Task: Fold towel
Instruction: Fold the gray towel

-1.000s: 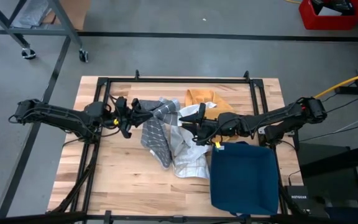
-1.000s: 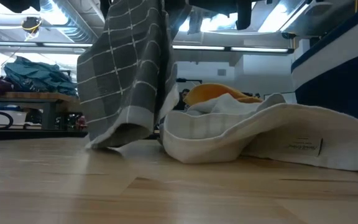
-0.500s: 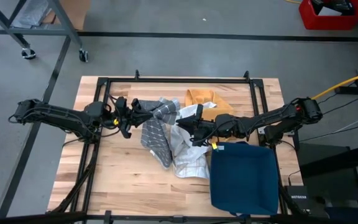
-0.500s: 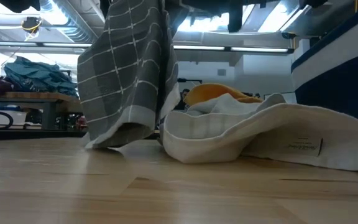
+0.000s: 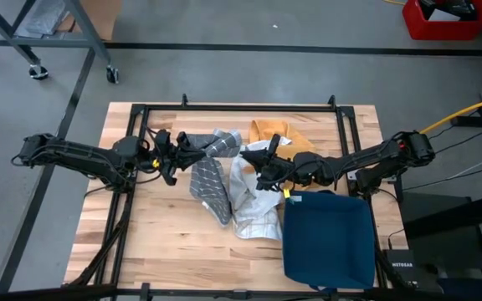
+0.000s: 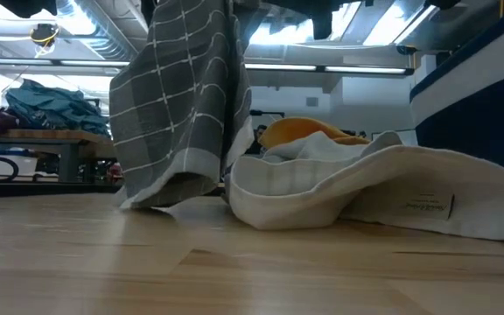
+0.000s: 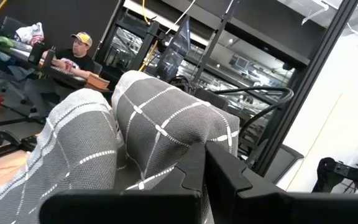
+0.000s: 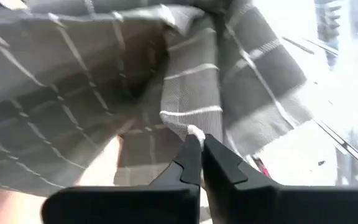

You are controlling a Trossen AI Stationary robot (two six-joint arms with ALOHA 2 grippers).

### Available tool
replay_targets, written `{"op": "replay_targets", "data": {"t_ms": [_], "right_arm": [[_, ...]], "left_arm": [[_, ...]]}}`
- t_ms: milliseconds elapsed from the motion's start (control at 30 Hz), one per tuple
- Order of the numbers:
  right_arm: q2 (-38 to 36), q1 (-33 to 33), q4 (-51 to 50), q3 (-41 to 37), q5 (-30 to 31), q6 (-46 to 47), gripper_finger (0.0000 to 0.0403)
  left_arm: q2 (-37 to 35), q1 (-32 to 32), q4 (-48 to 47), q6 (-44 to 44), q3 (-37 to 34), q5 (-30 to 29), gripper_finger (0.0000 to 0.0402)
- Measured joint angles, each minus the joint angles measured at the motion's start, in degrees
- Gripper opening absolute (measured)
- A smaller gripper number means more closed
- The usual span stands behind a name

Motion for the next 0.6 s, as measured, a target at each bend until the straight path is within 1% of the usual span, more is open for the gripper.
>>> {"op": "replay_targets", "data": {"t_ms": [67,167,333,467,600], "right_arm": [[-0.49,0.01,0.57,0.00,2.75,0.02,0.0005],[-1.83,0.04,0.64,0.00,4.79,0.01,0.0004],[-4.99,0.02,0.59,0.93,5.84,0.00,0.0003],[-6.07,-0.02,0.60,5.21,7.34,-0.15,0.0002],[-6.08,-0.02,-2.21,11.12,8.27,-4.55,0.0001]], "left_arm": [[-0.63,0.80,0.18,0.25,0.00,-0.17,0.0000],[-2.02,2.27,0.22,2.09,0.00,-0.27,0.0000],[-4.98,4.85,0.42,6.81,0.00,-2.29,0.0000],[-6.34,6.75,0.34,11.69,0.00,-3.04,0.0006],[-6.54,8.51,0.31,13.69,0.00,-3.25,0.0036]]}}
